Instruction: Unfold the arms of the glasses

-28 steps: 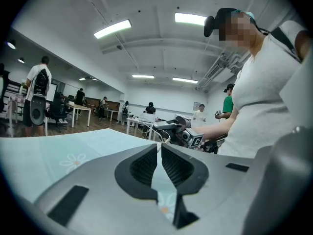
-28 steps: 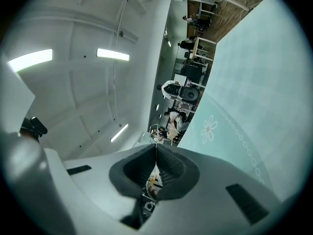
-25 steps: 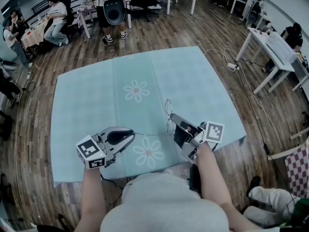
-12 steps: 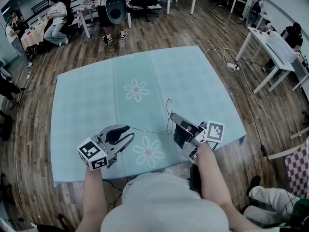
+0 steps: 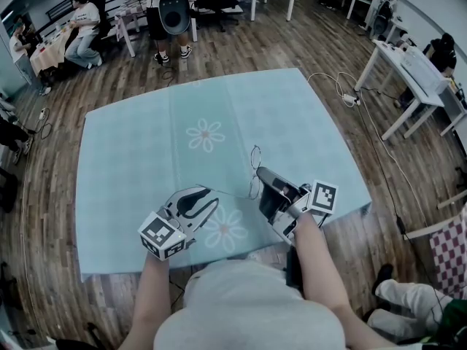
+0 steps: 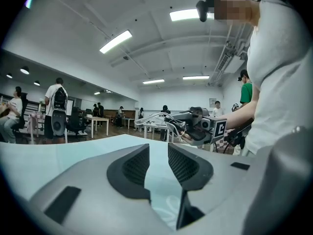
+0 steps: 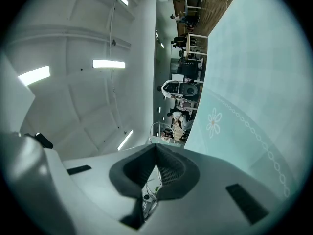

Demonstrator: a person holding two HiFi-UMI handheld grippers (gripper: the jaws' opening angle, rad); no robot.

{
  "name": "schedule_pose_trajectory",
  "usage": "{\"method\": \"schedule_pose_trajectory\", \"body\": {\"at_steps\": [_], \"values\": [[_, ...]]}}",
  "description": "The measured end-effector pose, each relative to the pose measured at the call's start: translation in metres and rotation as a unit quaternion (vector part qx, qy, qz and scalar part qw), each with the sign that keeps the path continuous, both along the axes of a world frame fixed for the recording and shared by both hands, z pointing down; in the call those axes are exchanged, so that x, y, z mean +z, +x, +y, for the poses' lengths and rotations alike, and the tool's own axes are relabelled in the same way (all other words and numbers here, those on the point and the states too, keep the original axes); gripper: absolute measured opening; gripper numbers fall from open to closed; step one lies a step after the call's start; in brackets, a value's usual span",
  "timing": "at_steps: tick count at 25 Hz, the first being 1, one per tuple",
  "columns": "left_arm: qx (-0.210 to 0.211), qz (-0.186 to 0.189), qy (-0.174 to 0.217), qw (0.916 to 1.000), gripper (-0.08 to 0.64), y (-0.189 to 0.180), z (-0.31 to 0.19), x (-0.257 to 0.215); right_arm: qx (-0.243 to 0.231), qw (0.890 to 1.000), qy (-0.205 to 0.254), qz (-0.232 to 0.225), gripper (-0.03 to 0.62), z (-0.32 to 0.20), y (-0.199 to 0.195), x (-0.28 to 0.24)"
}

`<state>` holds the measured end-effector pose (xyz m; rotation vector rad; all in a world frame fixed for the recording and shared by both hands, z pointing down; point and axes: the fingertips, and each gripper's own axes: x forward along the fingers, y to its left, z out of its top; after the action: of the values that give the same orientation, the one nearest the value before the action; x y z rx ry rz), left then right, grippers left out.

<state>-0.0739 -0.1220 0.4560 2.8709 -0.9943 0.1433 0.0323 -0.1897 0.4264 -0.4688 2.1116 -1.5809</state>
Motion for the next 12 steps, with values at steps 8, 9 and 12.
{"method": "schedule_pose_trajectory", "body": {"at_steps": [8, 9, 12], "values": [[-0.014, -0.02, 0.036, 0.999, 0.118, 0.013, -0.005, -0.004, 0.021, 0.999, -0.026, -0.031, 0.011, -0.005, 0.005, 0.001], [-0.014, -0.021, 0.04, 0.9989, 0.117, 0.015, -0.005, -0.004, 0.025, 0.999, -0.029, -0.035, 0.011, -0.005, 0.006, 0.002], [-0.012, -0.028, 0.048, 0.9984, 0.117, 0.023, -0.005, -0.005, 0.034, 0.997, -0.041, -0.047, 0.011, -0.007, 0.007, 0.005]]}}
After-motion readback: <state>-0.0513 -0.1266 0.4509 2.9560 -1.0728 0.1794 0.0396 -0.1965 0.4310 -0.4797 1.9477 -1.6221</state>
